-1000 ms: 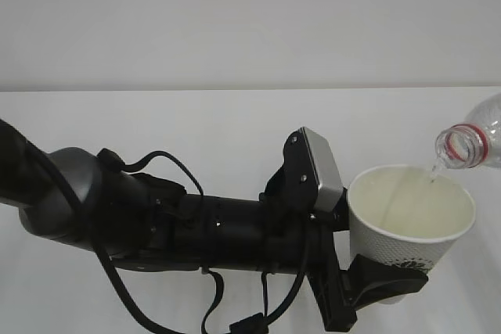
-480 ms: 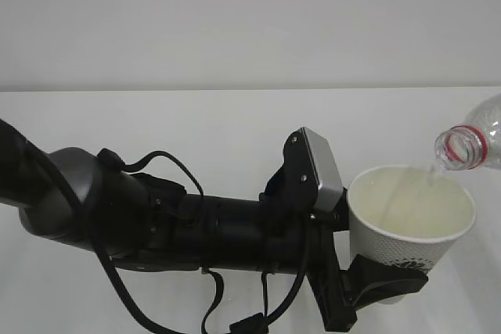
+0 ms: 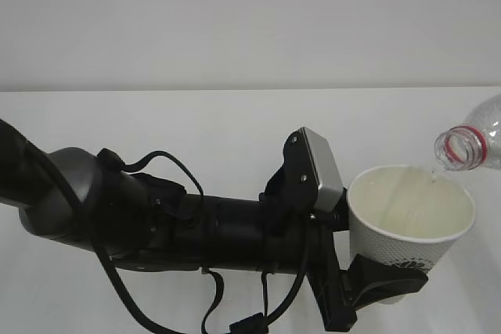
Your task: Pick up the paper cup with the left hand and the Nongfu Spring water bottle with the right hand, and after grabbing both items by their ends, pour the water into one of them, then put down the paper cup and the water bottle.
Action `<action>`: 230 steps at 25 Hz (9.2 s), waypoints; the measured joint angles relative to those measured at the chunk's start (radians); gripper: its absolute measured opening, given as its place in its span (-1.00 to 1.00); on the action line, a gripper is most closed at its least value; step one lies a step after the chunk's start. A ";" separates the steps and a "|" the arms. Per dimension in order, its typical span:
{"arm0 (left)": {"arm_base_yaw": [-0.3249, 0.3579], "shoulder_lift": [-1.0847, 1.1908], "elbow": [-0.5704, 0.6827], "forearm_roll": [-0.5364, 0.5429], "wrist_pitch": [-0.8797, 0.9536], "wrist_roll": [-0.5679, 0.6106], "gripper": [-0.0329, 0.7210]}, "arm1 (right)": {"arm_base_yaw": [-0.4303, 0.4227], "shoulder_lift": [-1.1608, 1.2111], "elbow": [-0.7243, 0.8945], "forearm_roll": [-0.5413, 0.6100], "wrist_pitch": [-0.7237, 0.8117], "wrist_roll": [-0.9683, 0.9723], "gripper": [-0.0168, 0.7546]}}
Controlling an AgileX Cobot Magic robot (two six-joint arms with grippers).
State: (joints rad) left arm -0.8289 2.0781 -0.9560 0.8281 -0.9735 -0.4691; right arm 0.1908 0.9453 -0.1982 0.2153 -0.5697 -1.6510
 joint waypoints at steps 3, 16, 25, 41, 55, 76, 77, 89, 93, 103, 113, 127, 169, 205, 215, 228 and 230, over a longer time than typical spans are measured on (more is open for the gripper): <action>0.000 0.000 0.000 0.000 0.000 0.000 0.50 | 0.000 0.000 0.000 0.000 0.000 -0.002 0.02; 0.000 0.000 0.000 0.000 0.000 0.000 0.50 | 0.000 0.000 0.000 0.000 0.000 -0.002 0.02; 0.000 0.000 0.000 0.000 0.002 0.000 0.50 | 0.000 0.000 0.000 0.000 0.000 -0.002 0.02; 0.000 0.000 0.000 0.000 0.004 0.000 0.50 | 0.000 0.000 0.000 -0.002 0.000 -0.004 0.02; 0.000 0.000 0.000 0.000 0.004 0.000 0.50 | 0.000 0.000 0.000 -0.002 0.000 -0.005 0.02; 0.000 0.000 0.000 0.000 0.004 0.000 0.50 | 0.000 -0.001 0.000 -0.002 0.000 -0.005 0.02; 0.000 0.000 0.000 0.000 0.004 0.000 0.50 | 0.000 -0.001 0.000 -0.002 0.000 -0.005 0.02; 0.000 0.000 0.000 0.000 0.004 0.000 0.50 | 0.000 -0.001 0.000 -0.003 0.000 -0.010 0.02; 0.000 0.000 0.000 0.000 0.004 0.000 0.50 | 0.000 -0.001 0.000 -0.003 0.000 -0.010 0.02; 0.000 0.000 0.000 0.000 0.004 0.000 0.50 | 0.000 -0.001 0.000 -0.003 0.000 -0.017 0.02; 0.000 0.000 0.000 0.000 0.004 0.000 0.50 | 0.000 -0.001 0.000 -0.003 0.000 -0.024 0.02; 0.000 0.000 0.000 0.000 0.004 0.000 0.50 | 0.000 -0.001 0.000 -0.003 0.000 -0.025 0.02; 0.000 0.000 0.000 0.000 0.005 0.000 0.50 | 0.000 -0.004 0.000 -0.003 -0.002 -0.028 0.02; 0.000 0.000 0.000 0.000 0.010 0.000 0.50 | 0.000 -0.004 0.000 -0.003 -0.008 -0.039 0.02; 0.000 0.002 0.000 0.000 0.016 0.000 0.50 | 0.000 -0.004 0.000 -0.003 -0.008 -0.039 0.02; 0.000 0.002 0.000 0.000 0.018 0.000 0.50 | 0.000 -0.004 0.000 -0.003 -0.010 -0.040 0.02; 0.000 0.002 0.000 0.000 0.019 0.000 0.50 | 0.000 -0.004 0.000 -0.003 -0.012 -0.040 0.02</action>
State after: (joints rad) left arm -0.8289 2.0804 -0.9560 0.8281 -0.9548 -0.4691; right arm 0.1908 0.9415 -0.1982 0.2119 -0.5814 -1.6910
